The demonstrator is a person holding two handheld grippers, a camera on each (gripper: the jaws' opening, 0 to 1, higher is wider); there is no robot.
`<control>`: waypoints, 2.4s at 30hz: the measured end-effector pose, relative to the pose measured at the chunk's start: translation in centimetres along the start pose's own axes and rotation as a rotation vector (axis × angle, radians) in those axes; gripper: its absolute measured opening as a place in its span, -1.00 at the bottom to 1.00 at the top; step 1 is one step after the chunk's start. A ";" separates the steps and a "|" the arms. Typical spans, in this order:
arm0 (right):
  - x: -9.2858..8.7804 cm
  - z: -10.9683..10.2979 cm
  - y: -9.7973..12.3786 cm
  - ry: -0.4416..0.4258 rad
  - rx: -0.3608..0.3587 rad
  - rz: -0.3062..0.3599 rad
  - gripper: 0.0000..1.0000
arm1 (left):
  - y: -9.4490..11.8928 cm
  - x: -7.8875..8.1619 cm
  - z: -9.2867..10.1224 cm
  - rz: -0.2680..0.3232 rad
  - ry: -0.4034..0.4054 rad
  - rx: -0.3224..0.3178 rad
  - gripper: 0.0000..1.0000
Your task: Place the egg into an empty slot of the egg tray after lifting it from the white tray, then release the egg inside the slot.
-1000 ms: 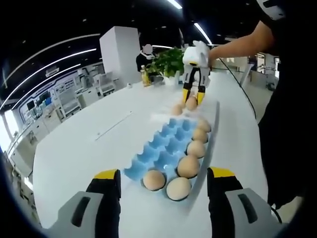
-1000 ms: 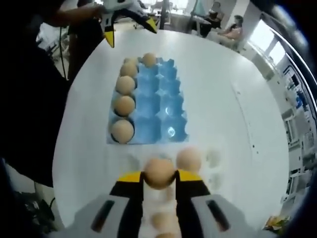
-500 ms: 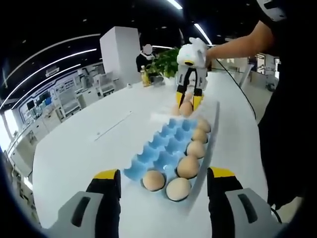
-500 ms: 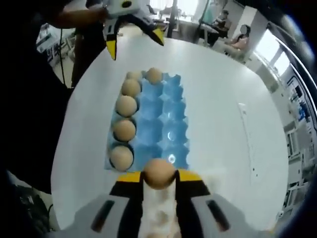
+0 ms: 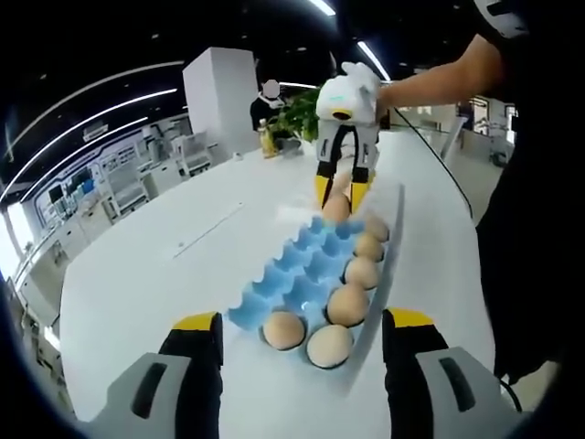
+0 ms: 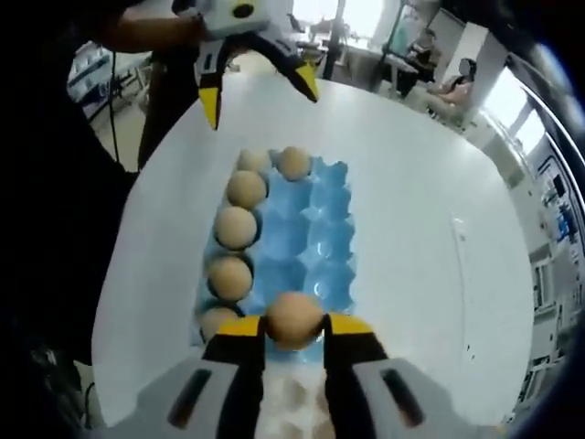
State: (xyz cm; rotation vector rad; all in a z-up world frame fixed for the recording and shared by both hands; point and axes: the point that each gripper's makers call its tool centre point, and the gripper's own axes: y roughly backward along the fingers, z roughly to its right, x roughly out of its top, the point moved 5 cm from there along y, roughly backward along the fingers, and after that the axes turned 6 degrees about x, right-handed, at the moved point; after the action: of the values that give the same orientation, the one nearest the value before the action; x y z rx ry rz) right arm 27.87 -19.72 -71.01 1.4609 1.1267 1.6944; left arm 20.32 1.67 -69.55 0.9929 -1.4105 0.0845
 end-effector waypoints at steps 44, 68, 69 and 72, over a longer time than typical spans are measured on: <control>8.9 0.8 -6.6 0.133 0.077 0.089 -0.52 | 0.2 -0.2 -0.1 -0.003 -0.001 -0.001 0.43; 8.6 1.4 -8.9 -0.073 0.197 0.112 -0.49 | 0.2 0.2 -0.3 0.028 0.025 0.009 0.41; 8.6 1.5 -8.9 -0.074 0.199 0.114 -0.49 | 0.2 0.1 -0.3 0.028 0.026 0.008 0.41; 8.4 1.5 -8.9 -0.080 0.210 0.132 -0.48 | 0.3 0.1 -0.3 0.025 0.027 0.010 0.41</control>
State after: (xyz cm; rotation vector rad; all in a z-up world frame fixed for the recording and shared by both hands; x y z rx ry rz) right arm 27.11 -8.14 -75.16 1.7514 1.2184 1.6277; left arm 20.42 1.97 -69.29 0.9790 -1.3991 0.1231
